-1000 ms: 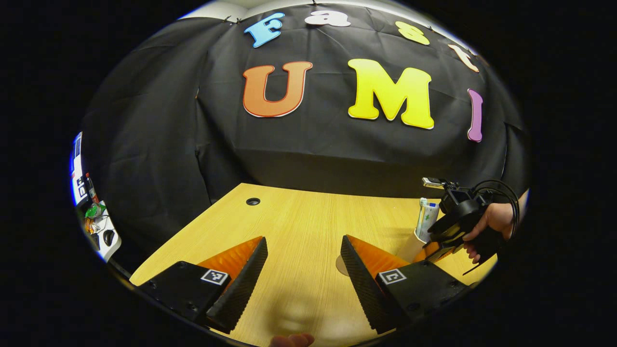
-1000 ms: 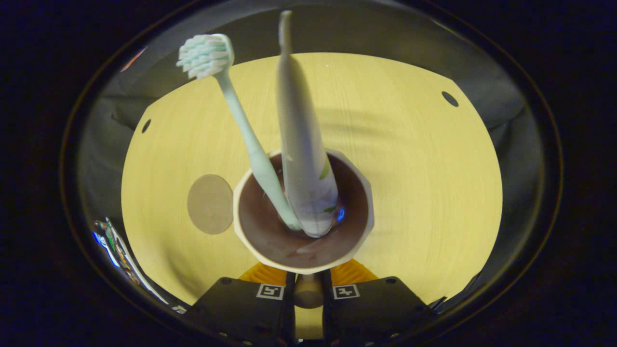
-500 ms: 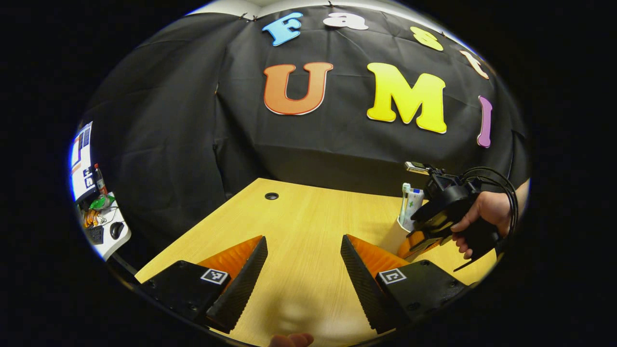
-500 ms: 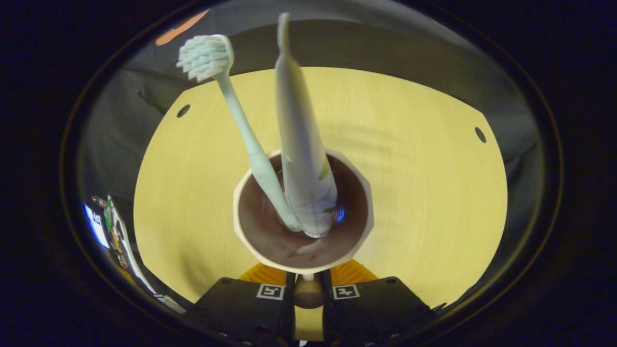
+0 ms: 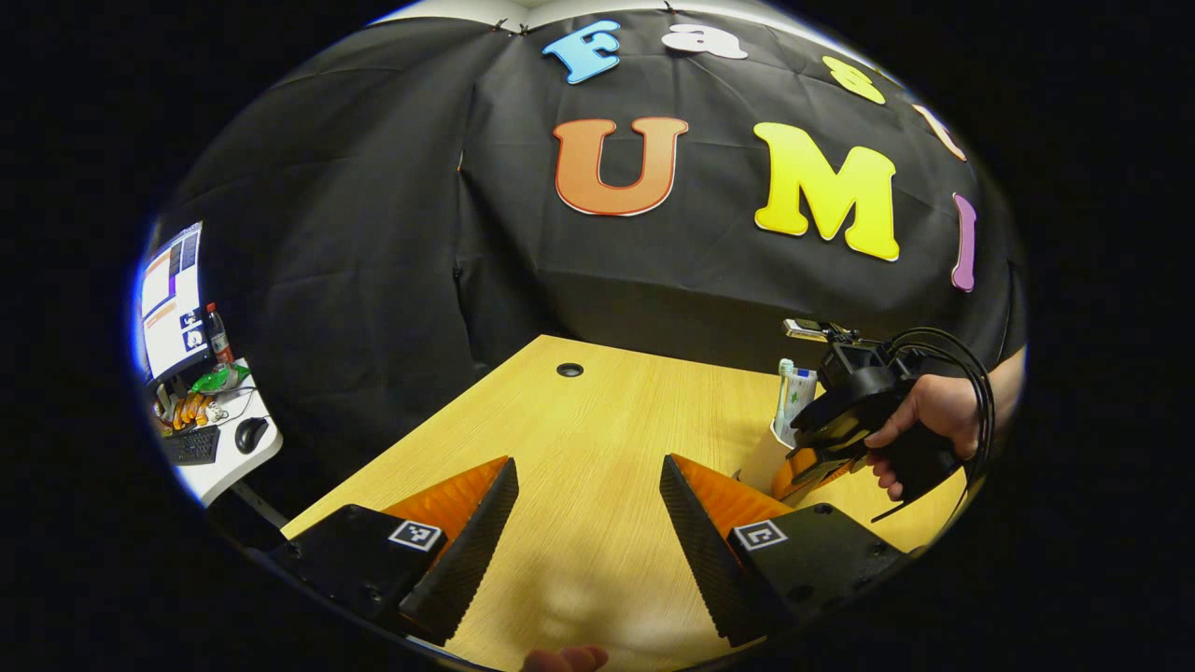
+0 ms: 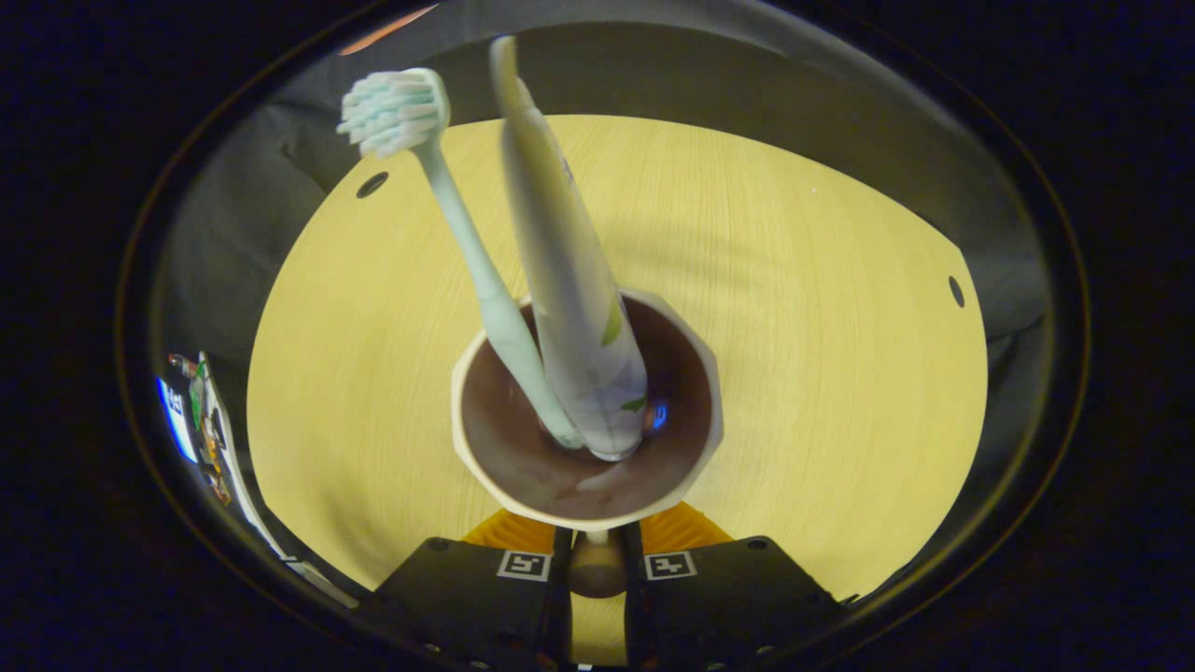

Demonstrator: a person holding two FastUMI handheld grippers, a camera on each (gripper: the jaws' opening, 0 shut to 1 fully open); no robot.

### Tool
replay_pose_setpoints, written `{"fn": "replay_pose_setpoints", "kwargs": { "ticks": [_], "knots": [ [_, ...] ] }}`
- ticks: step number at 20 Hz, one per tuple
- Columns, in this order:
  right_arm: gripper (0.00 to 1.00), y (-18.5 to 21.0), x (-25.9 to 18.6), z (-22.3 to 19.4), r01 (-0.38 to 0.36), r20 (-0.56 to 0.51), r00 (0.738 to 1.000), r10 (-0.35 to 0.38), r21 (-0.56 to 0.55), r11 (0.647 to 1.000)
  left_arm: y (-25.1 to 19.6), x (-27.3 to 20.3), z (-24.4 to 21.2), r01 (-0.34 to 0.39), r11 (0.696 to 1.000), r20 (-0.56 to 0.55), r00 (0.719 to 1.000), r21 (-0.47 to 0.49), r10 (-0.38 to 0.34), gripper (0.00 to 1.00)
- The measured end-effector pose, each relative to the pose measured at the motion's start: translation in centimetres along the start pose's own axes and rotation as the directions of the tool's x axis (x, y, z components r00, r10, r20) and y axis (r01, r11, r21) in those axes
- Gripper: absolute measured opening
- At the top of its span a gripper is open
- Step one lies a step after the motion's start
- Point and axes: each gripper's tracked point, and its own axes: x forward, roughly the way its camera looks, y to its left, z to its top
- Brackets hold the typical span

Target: Put the toothbrush and toothpaste on the desktop into the cup, then pick up the cup and place it on the coaster on the desktop.

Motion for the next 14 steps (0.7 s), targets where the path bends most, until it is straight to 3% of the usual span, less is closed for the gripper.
{"fn": "replay_pose_setpoints", "kwargs": {
  "ticks": [7,12,14],
  "knots": [
    [0.35,0.0,-0.3,-0.2,0.001,0.014,1.000,-0.002,0.032,1.000,-0.3,0.2,0.2,0.009,1.000,0.003,1.000,0.005,-0.009,0.97],
    [0.50,0.1,-2.2,-0.7,-0.005,0.050,0.999,0.003,0.028,1.000,-1.7,0.1,0.4,0.053,0.998,0.003,0.999,0.014,-0.053,0.97],
    [0.51,0.1,-3.3,-1.2,-0.015,0.070,0.998,0.012,0.045,0.999,-2.5,-0.1,0.8,0.073,0.997,0.008,0.997,0.029,-0.073,0.97]
  ]
}}
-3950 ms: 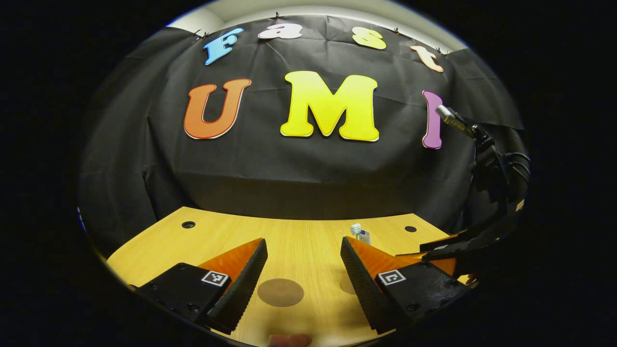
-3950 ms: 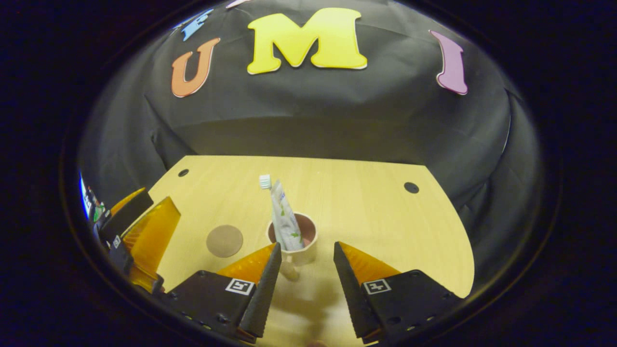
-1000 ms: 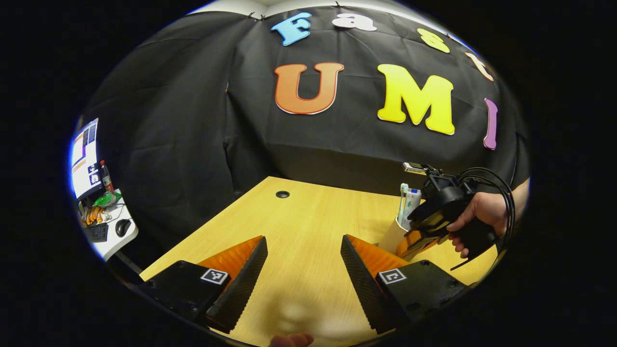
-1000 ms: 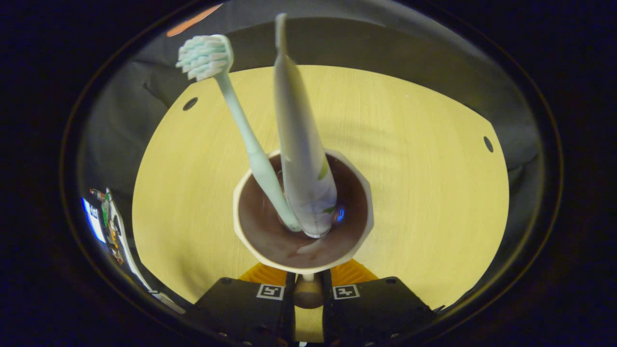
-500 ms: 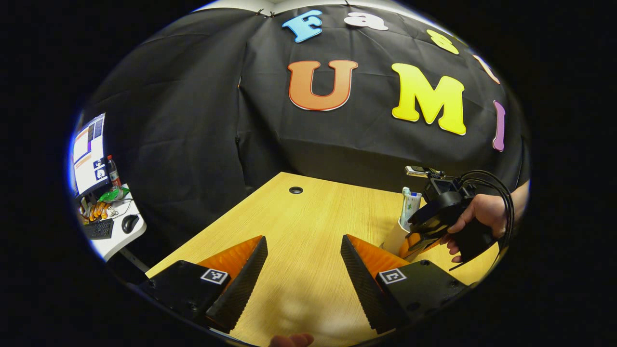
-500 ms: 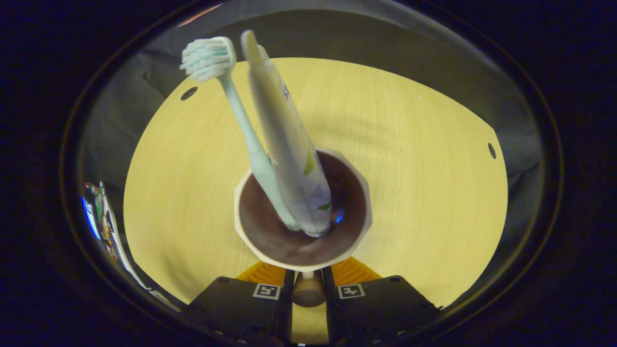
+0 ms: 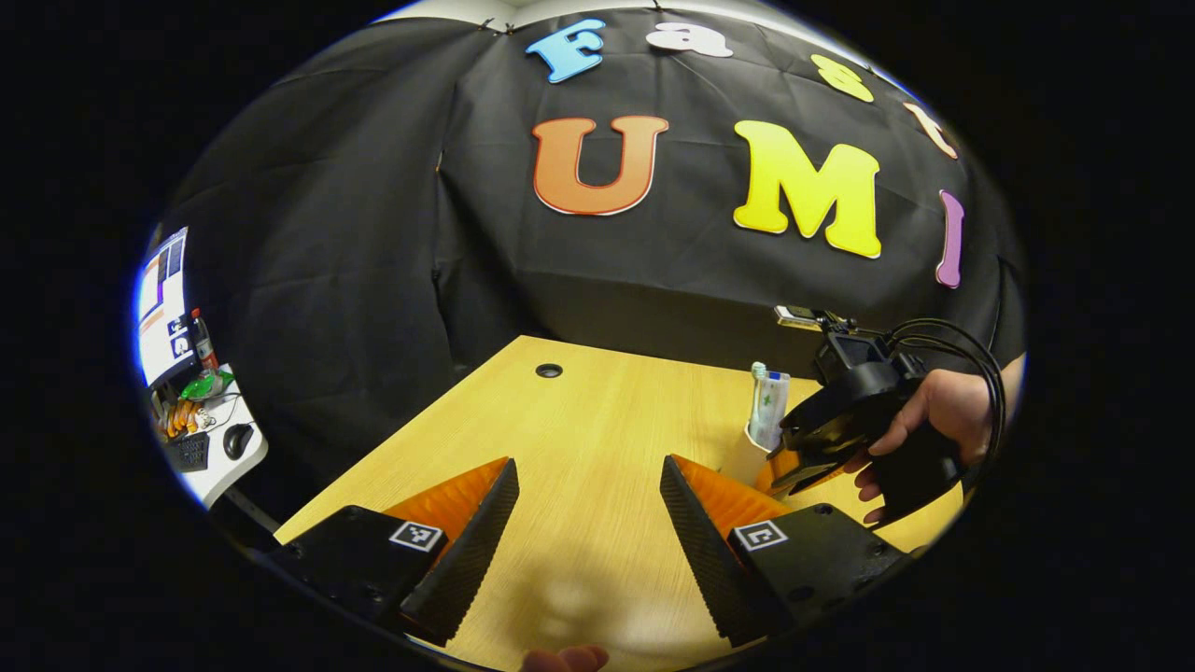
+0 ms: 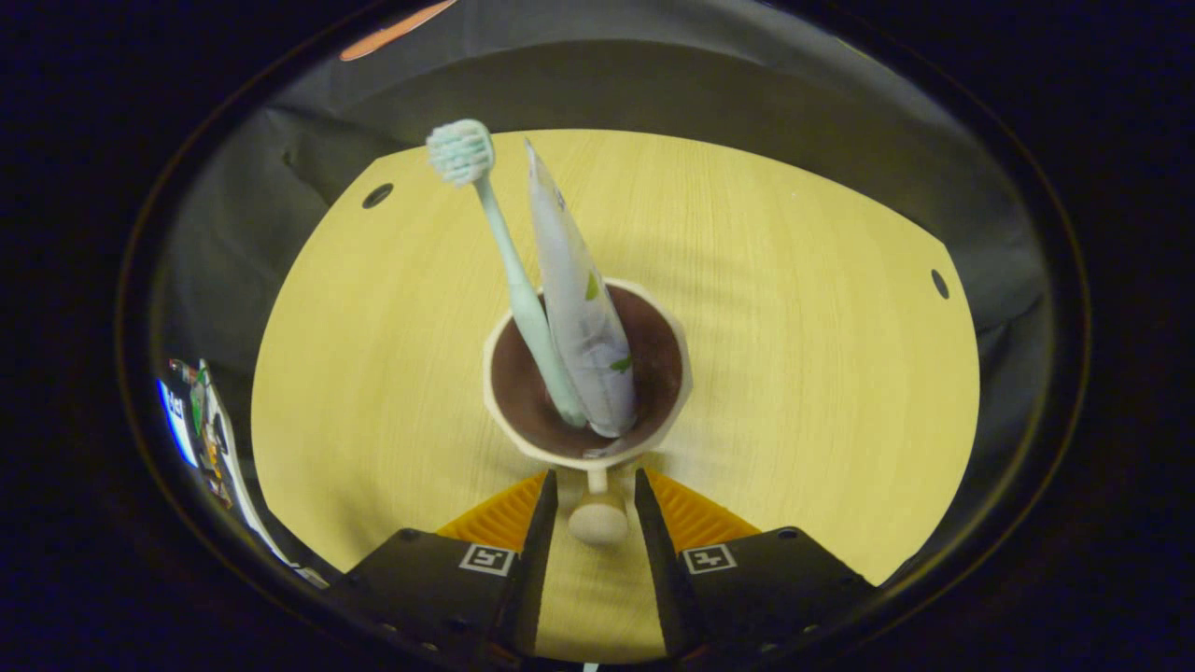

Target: Put the toothbrush and toothpaste on the desktop into the cup, then pick up the cup and place it on the coaster on the desktop.

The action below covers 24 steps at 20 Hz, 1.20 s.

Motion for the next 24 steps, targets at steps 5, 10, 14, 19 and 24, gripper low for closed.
{"fn": "replay_pose_setpoints", "kwargs": {
  "ticks": [5,10,14,19,24],
  "knots": [
    [0.51,-1.4,-4.6,-1.5,-0.025,0.080,0.997,0.020,0.062,0.998,-2.4,-0.6,1.7,0.056,0.998,0.035,0.998,0.037,-0.058,0.97],
    [0.50,-4.1,-9.8,-3.5,-0.027,0.187,0.982,0.005,0.116,0.993,-6.1,-1.3,4.3,0.135,0.990,0.073,0.988,0.036,-0.137,0.97],
    [0.50,-7.4,-14.6,-4.4,-0.006,0.326,0.945,-0.037,0.131,0.991,-8.6,-2.4,6.4,0.179,0.982,0.103,0.978,0.058,-0.184,0.96],
    [0.51,-10.4,-22.0,-3.1,0.025,0.573,0.814,-0.093,0.125,0.992,-10.6,-4.6,9.7,0.207,0.976,0.149,0.965,0.071,-0.215,0.96],
    [0.51,-11.6,-28.7,-1.9,0.049,0.758,0.641,-0.117,0.112,0.992,-12.0,-6.9,12.7,0.207,0.974,0.205,0.953,0.095,-0.222,0.96]
  ]
}}
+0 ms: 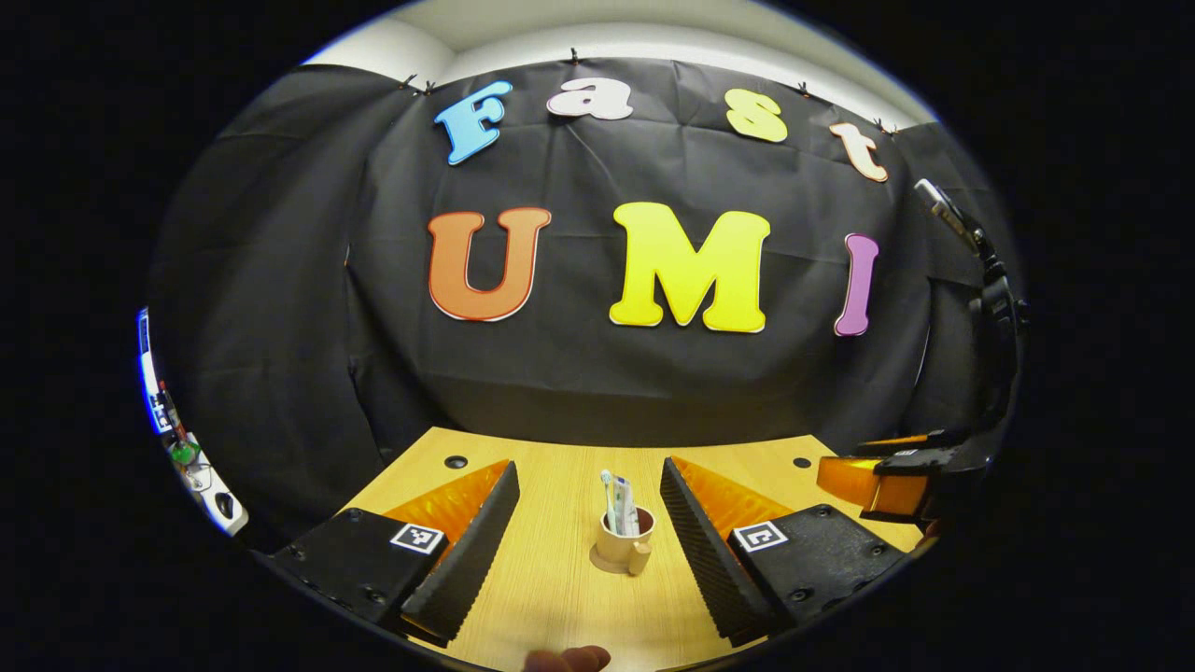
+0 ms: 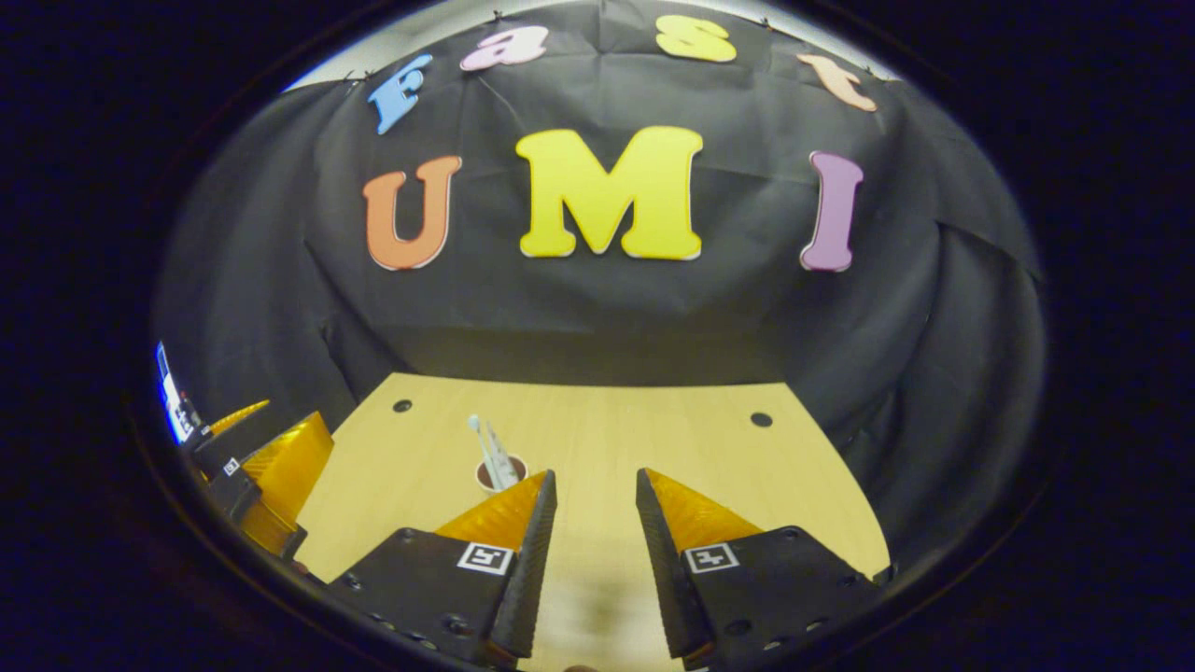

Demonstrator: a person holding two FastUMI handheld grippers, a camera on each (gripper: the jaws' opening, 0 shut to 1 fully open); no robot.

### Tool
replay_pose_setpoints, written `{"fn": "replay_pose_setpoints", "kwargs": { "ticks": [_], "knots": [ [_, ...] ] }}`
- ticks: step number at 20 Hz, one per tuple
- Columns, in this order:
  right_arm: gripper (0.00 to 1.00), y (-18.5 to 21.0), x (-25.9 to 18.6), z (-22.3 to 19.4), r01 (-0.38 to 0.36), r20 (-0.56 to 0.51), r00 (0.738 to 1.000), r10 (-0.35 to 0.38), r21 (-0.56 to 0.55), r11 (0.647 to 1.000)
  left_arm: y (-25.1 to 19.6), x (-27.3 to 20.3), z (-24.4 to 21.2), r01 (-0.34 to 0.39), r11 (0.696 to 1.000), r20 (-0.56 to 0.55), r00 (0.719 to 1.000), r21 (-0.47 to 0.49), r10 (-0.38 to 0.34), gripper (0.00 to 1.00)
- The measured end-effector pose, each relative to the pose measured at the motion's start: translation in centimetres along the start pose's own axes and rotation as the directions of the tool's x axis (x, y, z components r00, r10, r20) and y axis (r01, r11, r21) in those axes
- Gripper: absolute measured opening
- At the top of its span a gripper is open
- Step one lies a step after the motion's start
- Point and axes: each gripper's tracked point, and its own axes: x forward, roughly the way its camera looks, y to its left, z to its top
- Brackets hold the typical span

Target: Put the toothbrush and toothpaste on the desktop into the cup, then pick up the cup and place it on the coaster on the desktop.

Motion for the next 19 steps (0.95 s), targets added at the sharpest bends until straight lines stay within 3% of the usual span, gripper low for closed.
{"fn": "replay_pose_setpoints", "kwargs": {
  "ticks": [4,5,12,14,18,19],
  "knots": [
    [0.52,-0.5,-1.7,1.9,0.001,0.114,0.993,0.000,-0.008,1.000,-1.1,-1.1,1.8,0.002,1.000,0.030,1.000,-0.011,-0.002,1.00],
    [0.53,-0.8,-2.0,2.4,0.006,0.143,0.990,-0.005,-0.005,1.000,-1.3,-1.4,2.3,0.003,1.000,0.036,0.999,-0.014,-0.002,0.96],
    [0.53,-2.0,-3.6,5.0,0.015,0.253,0.967,-0.020,0.021,1.000,-3.2,-1.9,4.1,0.016,1.000,0.061,0.998,-0.003,-0.016,0.96],
    [0.76,-2.1,-3.3,5.0,0.009,0.260,0.966,-0.015,0.026,1.000,-3.8,-2.0,4.5,0.022,1.000,0.067,0.998,0.008,-0.023,0.96],
    [0.77,-2.5,-3.8,6.0,0.009,0.295,0.955,-0.017,0.031,0.999,-4.2,-1.9,5.0,0.021,1.000,0.080,0.997,0.019,-0.023,0.96],
    [0.76,-2.6,-3.7,6.2,0.009,0.303,0.953,-0.018,0.033,0.999,-4.2,-1.9,5.1,0.020,1.000,0.084,0.996,0.019,-0.022,0.89]
  ]
}}
